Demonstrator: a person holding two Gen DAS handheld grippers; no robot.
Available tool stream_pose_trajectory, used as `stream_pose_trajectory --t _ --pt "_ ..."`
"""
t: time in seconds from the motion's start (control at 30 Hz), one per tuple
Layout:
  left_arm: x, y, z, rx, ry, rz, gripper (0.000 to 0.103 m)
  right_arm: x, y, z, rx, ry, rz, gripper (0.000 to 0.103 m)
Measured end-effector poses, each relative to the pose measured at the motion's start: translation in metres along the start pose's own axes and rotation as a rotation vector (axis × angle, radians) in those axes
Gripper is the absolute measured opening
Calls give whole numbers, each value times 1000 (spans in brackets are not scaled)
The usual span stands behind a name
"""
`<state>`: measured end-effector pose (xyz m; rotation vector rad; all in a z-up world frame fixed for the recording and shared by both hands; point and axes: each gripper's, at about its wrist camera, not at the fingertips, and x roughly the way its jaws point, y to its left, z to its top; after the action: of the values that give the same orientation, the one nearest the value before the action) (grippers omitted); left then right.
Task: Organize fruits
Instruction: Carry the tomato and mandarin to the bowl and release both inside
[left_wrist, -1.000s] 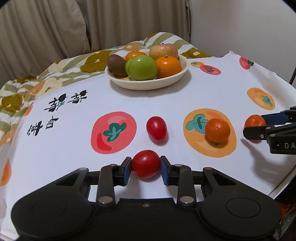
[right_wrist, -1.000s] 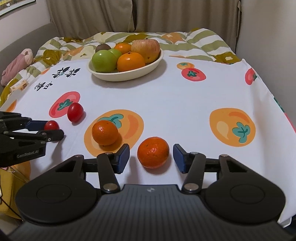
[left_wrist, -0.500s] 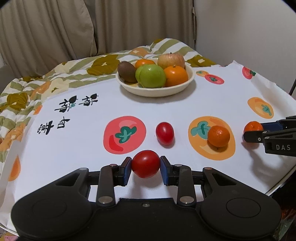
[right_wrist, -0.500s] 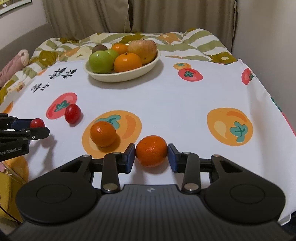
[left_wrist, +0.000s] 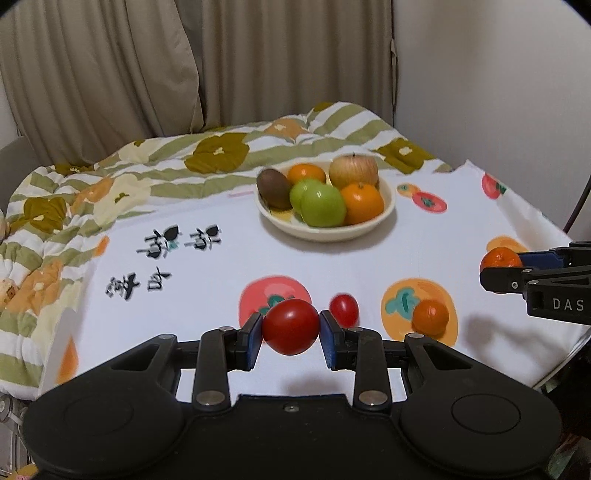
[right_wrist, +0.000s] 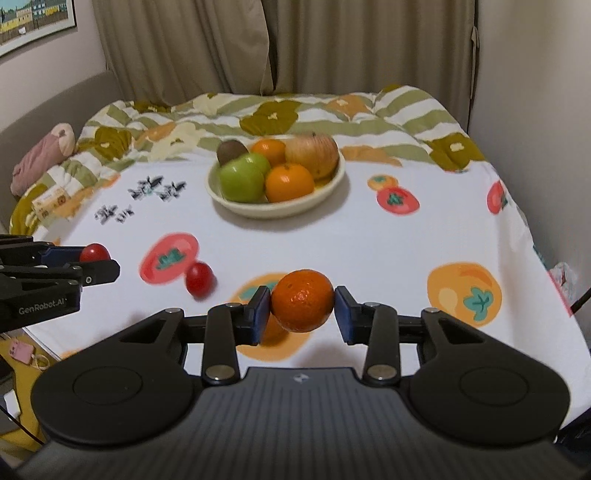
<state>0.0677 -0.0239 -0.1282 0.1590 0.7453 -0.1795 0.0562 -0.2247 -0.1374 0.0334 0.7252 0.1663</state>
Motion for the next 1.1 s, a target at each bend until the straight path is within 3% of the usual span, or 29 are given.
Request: stream_pose_trajectory --t 0.53,0.8,1.1 --pt "-6 74 74 50 -68 -90 36 -4 64 79 76 -69 -70 53" --pt "27 105 107 87 -78 -137 36 27 82 114 114 -89 -106 52" --pt "70 96 128 42 -43 -117 36 77 68 144 84 -62 -60 53"
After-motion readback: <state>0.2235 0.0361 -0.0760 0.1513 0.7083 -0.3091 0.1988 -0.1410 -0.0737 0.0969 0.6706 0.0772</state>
